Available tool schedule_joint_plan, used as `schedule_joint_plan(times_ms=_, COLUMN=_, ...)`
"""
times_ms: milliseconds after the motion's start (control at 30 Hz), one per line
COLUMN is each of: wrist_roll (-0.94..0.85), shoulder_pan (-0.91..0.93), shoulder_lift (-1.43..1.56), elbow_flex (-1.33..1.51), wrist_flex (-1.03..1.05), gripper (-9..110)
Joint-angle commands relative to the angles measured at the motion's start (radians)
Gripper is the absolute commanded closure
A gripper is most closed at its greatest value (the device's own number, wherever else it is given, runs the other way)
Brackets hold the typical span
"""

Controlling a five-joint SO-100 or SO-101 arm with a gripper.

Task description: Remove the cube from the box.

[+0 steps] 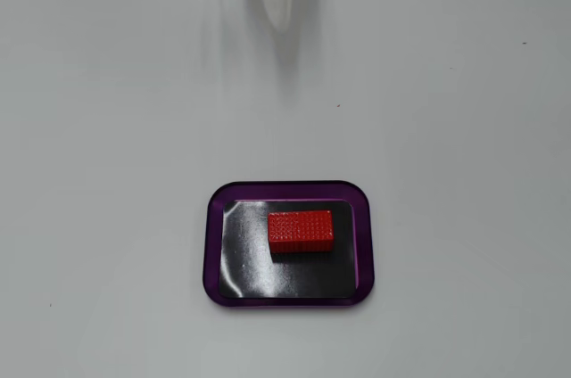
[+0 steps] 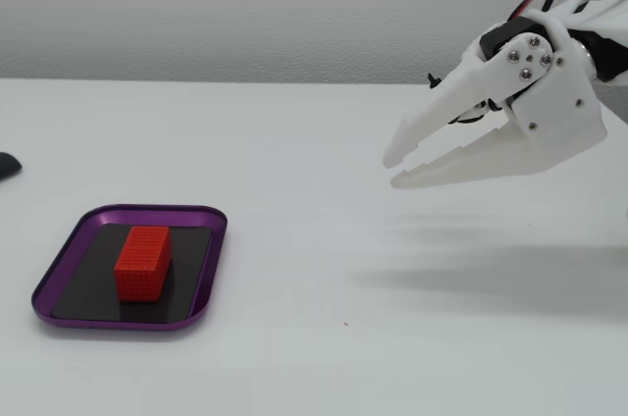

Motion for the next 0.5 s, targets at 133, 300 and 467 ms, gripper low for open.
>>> schedule_joint_plan(times_ms=133, wrist_roll=0.089, shoulder_pan=0.009, shoulder_lift=0.032, elbow_flex=0.008, wrist_flex=-0.052, gripper=102)
schedule_joint_plan(times_ms=300, wrist_roll=0.089, shoulder_pan=0.009, shoulder_lift=0.032, elbow_flex=0.008, wrist_flex=-0.052, gripper=102)
schedule_joint_plan(times_ms=467, wrist_roll=0.092, shoulder_pan=0.009, shoulder_lift=0.018, elbow_flex=-0.005, wrist_flex=-0.044, gripper=102)
